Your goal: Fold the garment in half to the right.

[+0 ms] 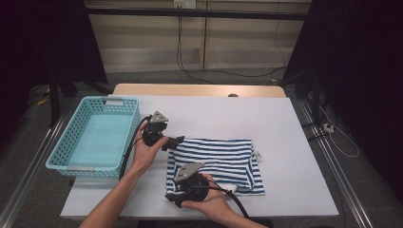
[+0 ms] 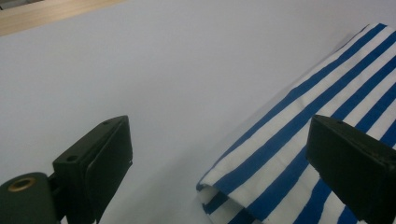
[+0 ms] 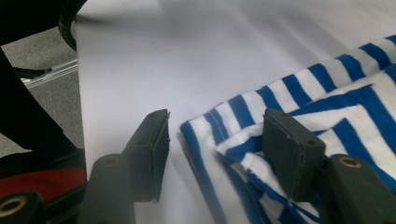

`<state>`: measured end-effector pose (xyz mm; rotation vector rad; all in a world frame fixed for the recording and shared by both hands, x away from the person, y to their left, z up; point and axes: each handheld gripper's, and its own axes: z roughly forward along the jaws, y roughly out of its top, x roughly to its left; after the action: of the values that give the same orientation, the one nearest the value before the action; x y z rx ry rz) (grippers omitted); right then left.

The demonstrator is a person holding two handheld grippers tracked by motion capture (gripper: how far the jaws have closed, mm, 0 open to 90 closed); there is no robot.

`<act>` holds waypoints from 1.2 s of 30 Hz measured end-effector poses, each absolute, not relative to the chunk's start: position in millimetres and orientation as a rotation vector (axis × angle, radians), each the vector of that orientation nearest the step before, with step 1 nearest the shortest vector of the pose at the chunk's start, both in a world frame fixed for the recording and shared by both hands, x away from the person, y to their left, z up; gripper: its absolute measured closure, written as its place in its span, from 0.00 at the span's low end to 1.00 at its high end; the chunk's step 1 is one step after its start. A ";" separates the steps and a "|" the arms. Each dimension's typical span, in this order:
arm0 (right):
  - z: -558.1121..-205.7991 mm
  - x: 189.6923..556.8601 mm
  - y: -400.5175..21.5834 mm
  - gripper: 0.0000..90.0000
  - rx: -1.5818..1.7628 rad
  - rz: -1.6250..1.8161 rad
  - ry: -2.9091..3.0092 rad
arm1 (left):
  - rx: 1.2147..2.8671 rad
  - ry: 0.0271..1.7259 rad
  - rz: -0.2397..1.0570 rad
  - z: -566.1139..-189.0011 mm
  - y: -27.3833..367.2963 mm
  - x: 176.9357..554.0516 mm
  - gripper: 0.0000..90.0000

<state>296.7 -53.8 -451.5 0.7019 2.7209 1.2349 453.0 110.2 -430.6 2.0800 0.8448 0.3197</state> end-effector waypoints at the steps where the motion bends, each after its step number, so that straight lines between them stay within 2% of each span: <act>1: -451.5 295.9 -53.5 0.47 0.712 1.230 2.715 | 2.060 0.859 0.310 -431.0 110.1 453.1 0.09; 12: -453.9 286.3 -44.8 0.49 0.679 1.134 2.642 | 2.074 0.880 0.309 -435.3 110.3 453.8 0.09; 16: -453.9 288.2 -47.0 0.59 0.694 1.130 2.623 | 2.093 0.863 0.309 -435.1 111.0 452.8 0.09; 20: -452.7 287.7 -48.3 0.63 0.677 1.121 2.632 | 2.066 0.881 0.307 -438.5 111.7 452.8 0.09; 21: -451.9 288.0 -48.6 0.64 0.682 1.118 2.638 | 2.102 0.872 0.298 -437.5 114.2 453.5 0.09; 30: -451.3 291.7 -60.5 0.91 0.712 1.125 2.635 | 2.099 0.891 0.313 -436.0 116.0 454.8 0.07; 36: -452.0 293.1 -66.7 0.94 0.729 1.181 2.641 | 2.114 0.898 0.275 -438.3 114.0 456.9 0.05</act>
<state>293.1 -66.7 -452.0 0.7293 2.6412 1.1814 456.9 114.0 -438.3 2.1140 0.8980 0.2745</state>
